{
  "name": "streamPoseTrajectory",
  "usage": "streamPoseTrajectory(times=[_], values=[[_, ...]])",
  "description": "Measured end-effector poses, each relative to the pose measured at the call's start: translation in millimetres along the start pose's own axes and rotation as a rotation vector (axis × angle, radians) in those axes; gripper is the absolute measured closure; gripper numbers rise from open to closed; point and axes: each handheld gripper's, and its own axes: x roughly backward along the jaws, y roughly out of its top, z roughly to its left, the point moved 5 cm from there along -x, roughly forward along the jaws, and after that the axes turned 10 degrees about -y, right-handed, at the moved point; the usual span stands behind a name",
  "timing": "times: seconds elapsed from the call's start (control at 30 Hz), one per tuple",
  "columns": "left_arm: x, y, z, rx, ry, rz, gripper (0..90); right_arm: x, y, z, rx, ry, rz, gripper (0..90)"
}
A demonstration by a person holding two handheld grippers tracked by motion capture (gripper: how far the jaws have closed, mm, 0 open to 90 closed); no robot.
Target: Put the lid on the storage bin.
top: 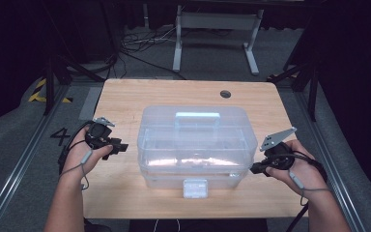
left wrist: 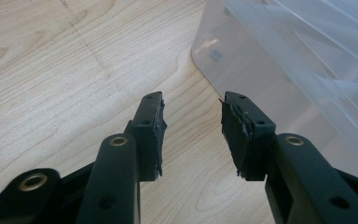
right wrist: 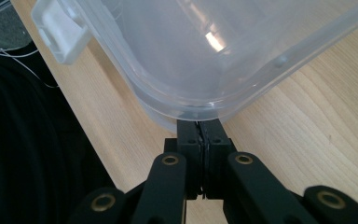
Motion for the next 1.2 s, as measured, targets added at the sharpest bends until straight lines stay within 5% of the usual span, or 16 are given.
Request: streamPoseTrajectory(times=[0.47, 0.57, 1.2], values=[[-2.1, -0.9, -0.3, -0.006, -0.007, 0.015, 59.4, -7.3, -6.5, 2.4, 0.037, 0.005, 0.092, 86.2], [-1.8, -1.1, -0.1, -0.001, -0.006, 0.010, 59.4, -3.9, -8.4, 3.8, 0.039, 0.032, 0.087, 86.2], [0.2, -0.8, 1.3, -0.003, -0.006, 0.000, 58.3, 4.9, -7.3, 0.3, 0.029, 0.032, 0.034, 84.0]])
